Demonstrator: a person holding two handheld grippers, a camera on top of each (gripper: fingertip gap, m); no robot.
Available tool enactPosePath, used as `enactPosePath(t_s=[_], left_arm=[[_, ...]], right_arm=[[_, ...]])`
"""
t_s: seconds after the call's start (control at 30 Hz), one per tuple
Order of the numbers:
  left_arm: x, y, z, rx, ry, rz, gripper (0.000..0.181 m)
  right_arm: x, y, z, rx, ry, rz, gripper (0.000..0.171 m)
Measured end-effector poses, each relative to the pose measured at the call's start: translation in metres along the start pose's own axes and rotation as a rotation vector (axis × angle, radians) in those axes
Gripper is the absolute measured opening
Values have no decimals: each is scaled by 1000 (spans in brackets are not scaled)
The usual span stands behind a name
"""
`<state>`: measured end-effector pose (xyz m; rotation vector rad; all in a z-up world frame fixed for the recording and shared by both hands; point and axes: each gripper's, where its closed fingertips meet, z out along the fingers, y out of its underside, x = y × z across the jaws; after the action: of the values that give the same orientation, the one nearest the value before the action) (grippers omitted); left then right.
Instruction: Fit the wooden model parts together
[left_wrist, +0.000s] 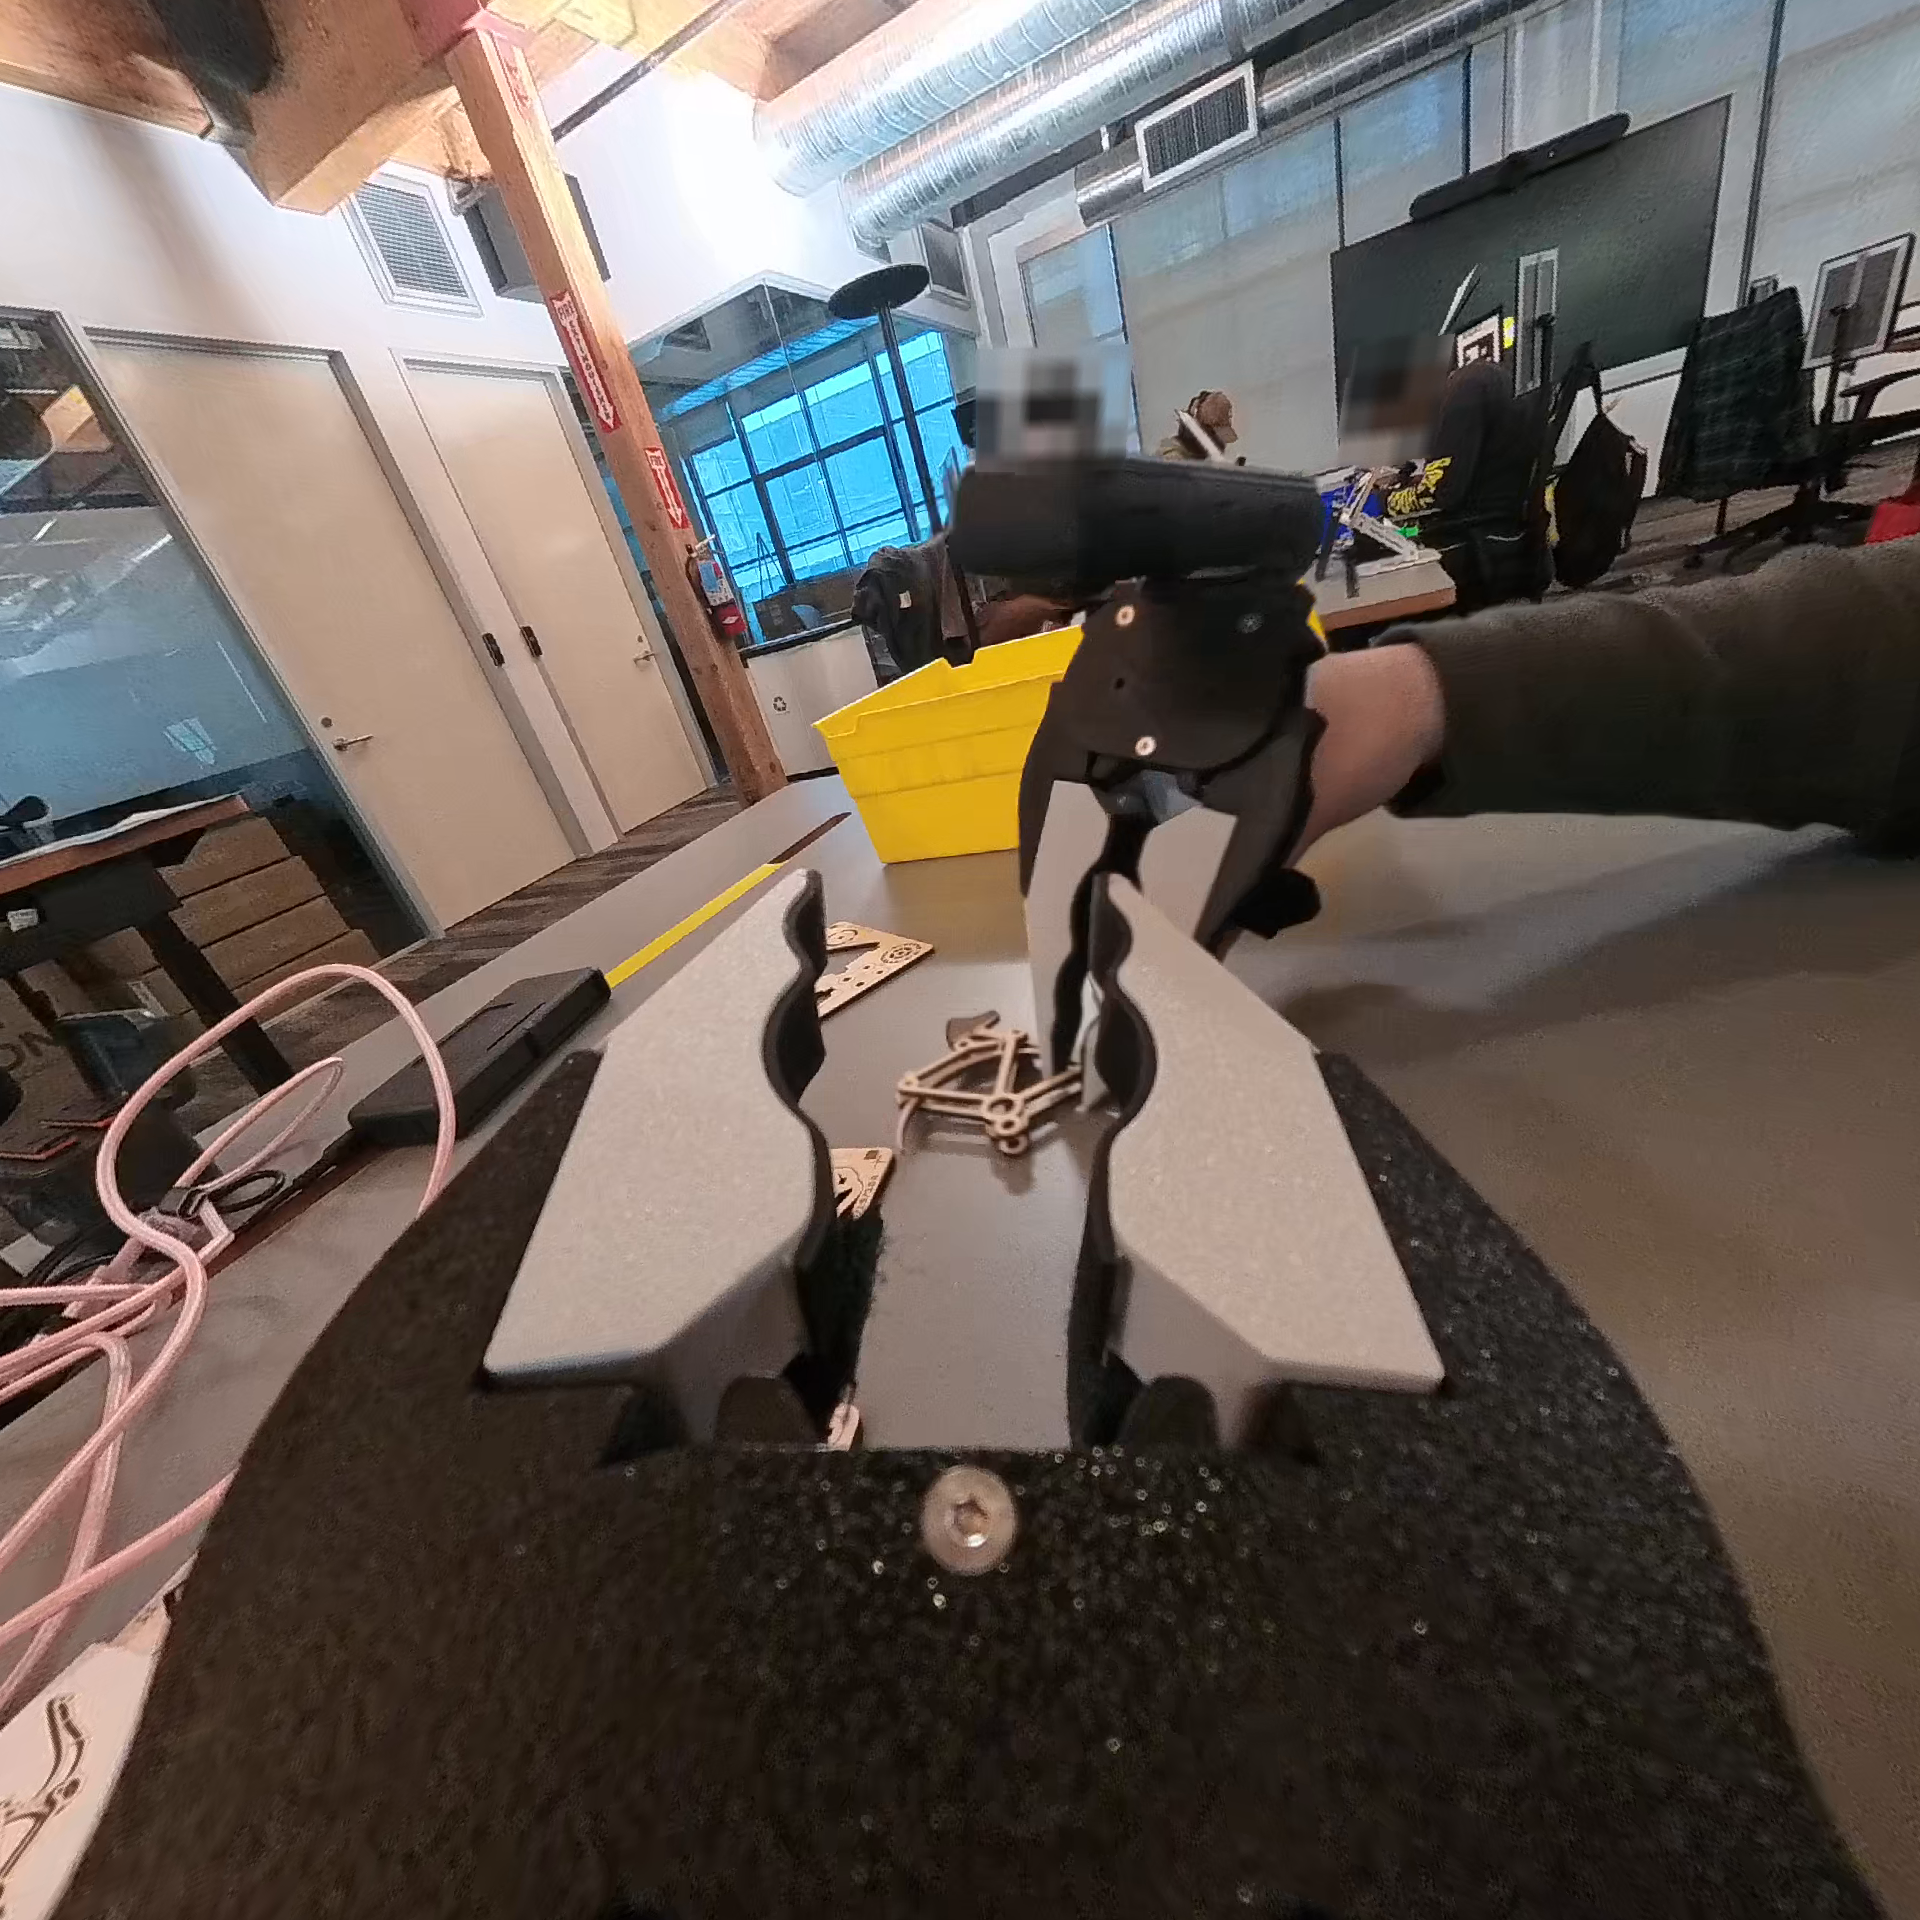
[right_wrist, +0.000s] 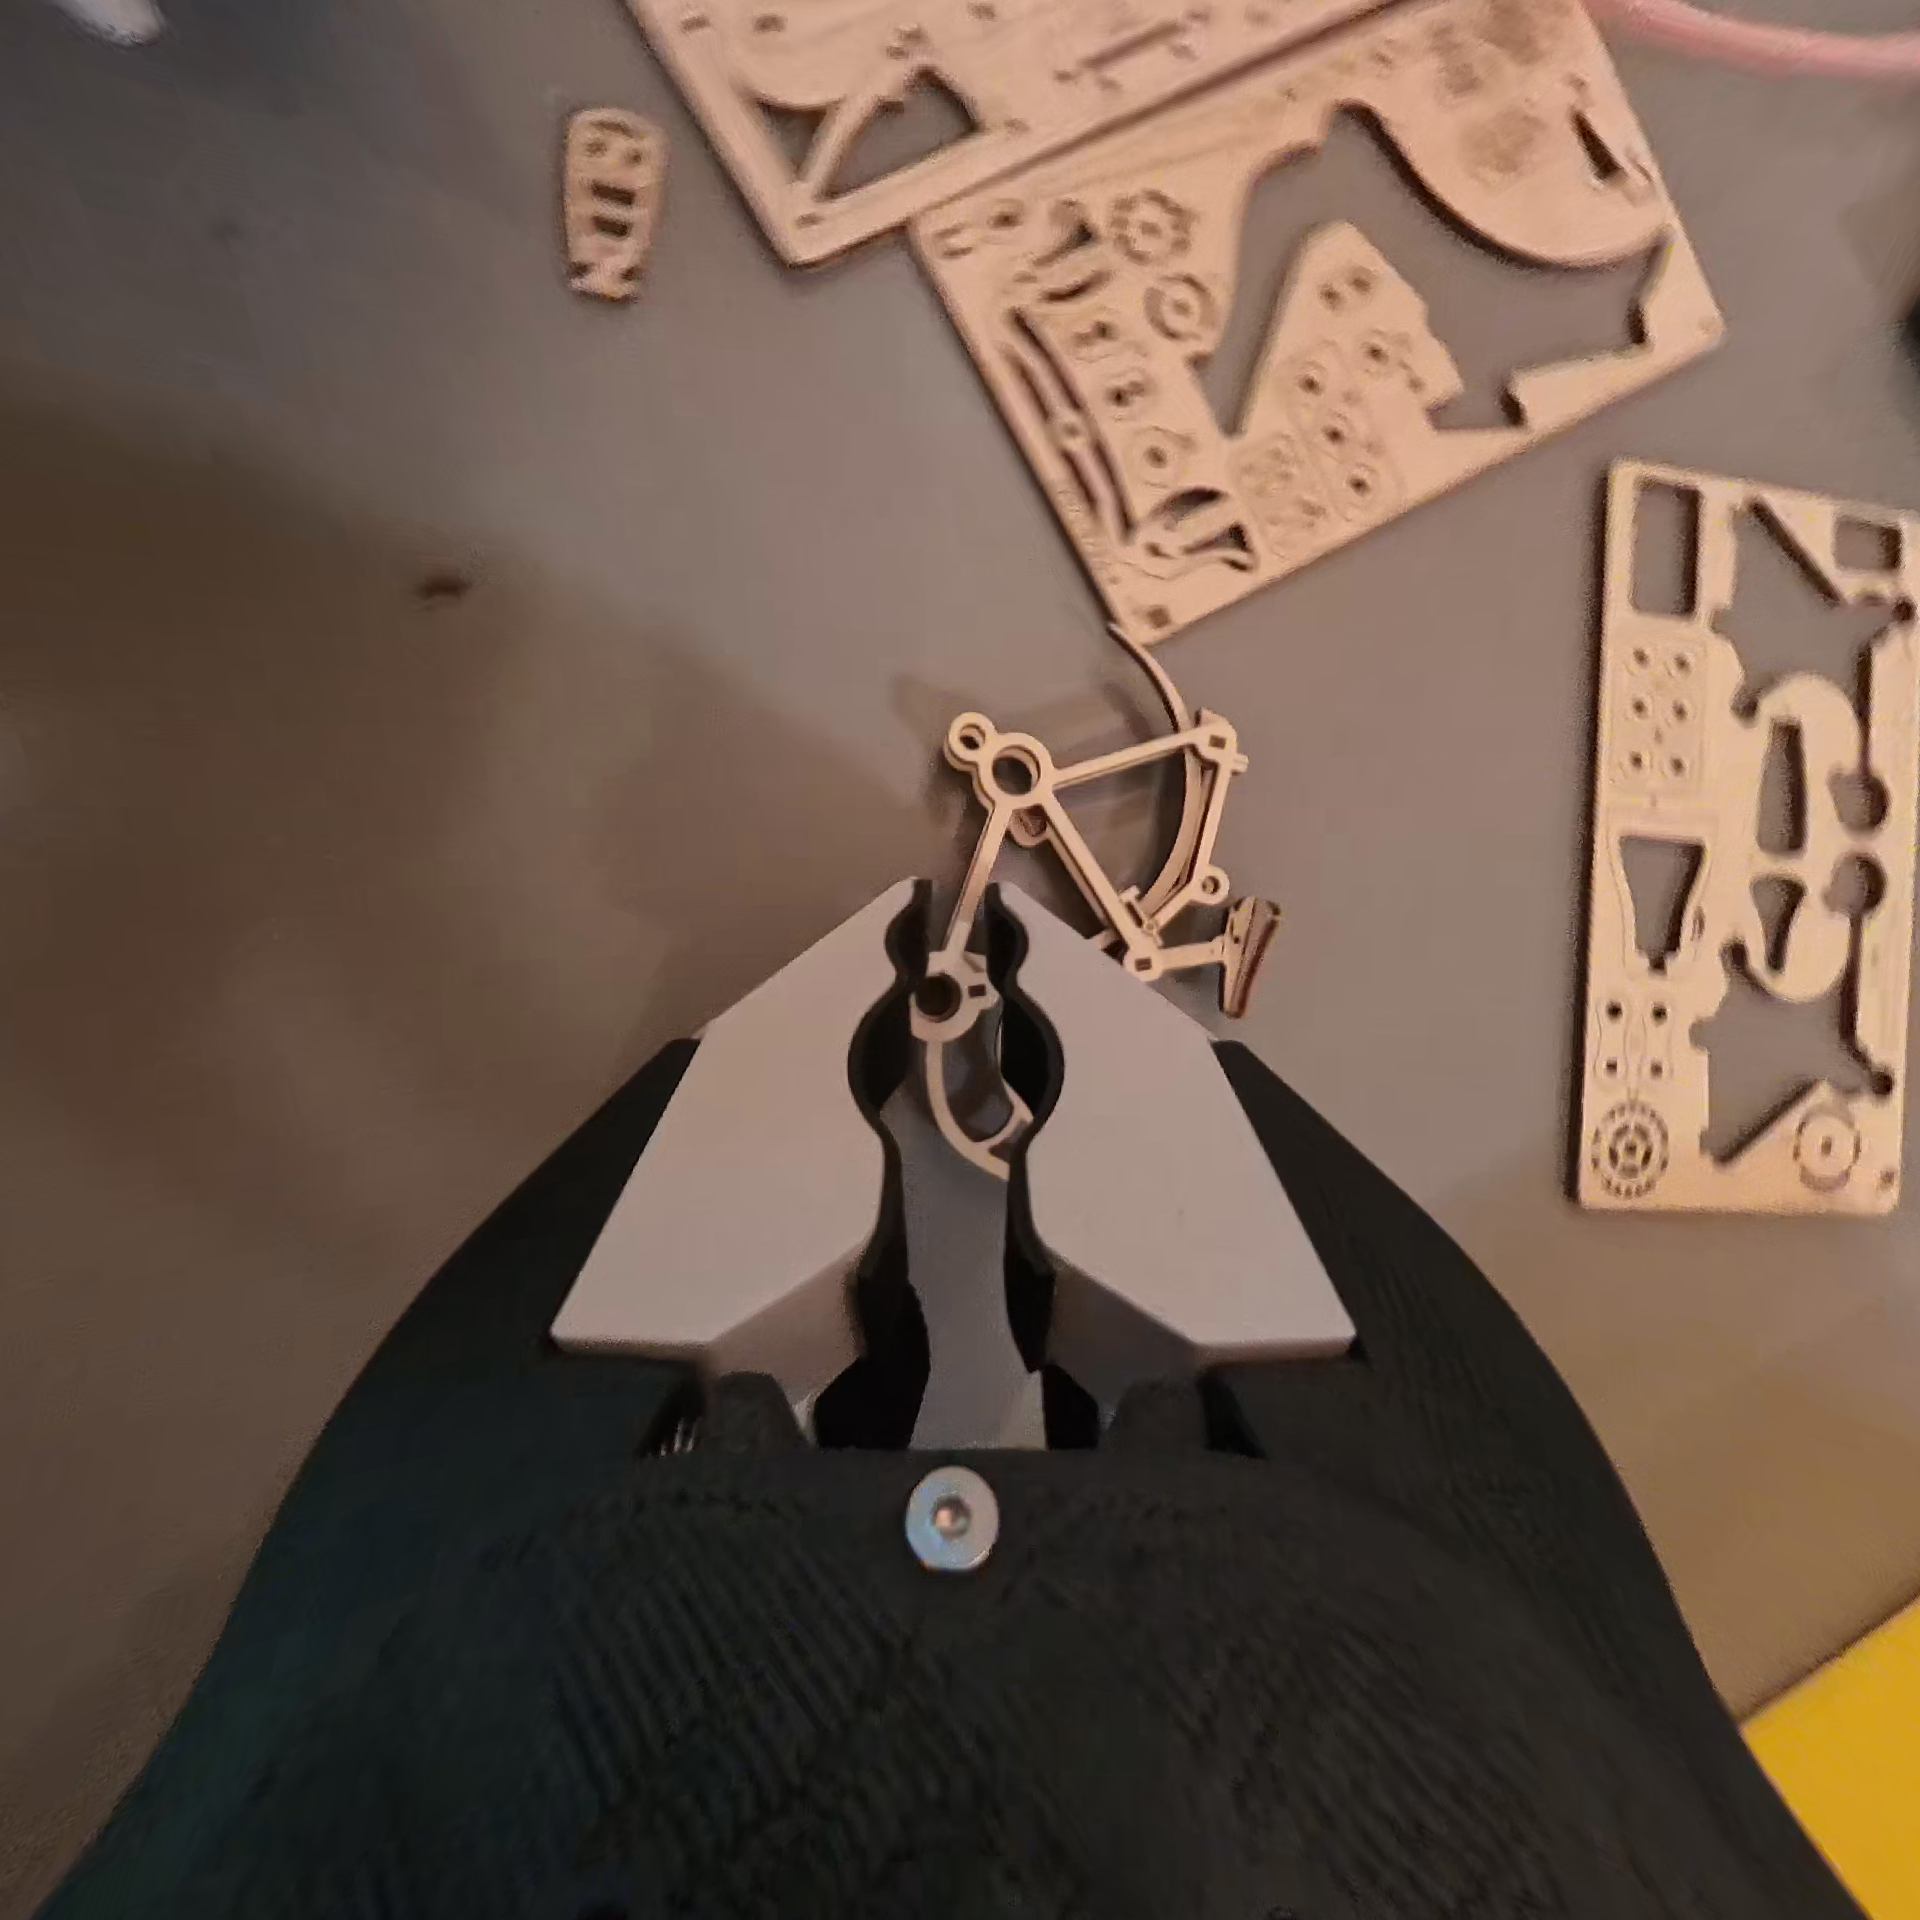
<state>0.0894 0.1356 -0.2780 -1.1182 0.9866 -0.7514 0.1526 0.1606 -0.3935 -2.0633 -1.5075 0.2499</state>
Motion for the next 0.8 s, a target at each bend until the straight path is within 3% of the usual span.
enactPosePath(t_s=[0.23, 0.4, 0.5, 0.7, 0.8], left_arm=[[-2, 1, 0, 0, -4, -7, 48], [-4, 0, -1, 10, -15, -11, 50], [-8, -3, -4, 26, -44, -8, 51], [-13, -15, -15, 54, -128, 128, 53], [-9, -18, -24, 28, -176, 234, 52]], right_arm=[[-52, 10, -17, 62, -254, -444, 3], [-45, 7, -34, 163, -262, -393, 36], [-27, -7, -52, 337, -174, -341, 45], [24, -41, -103, 898, 250, -212, 45], [41, -34, -110, 993, 306, -91, 44]])
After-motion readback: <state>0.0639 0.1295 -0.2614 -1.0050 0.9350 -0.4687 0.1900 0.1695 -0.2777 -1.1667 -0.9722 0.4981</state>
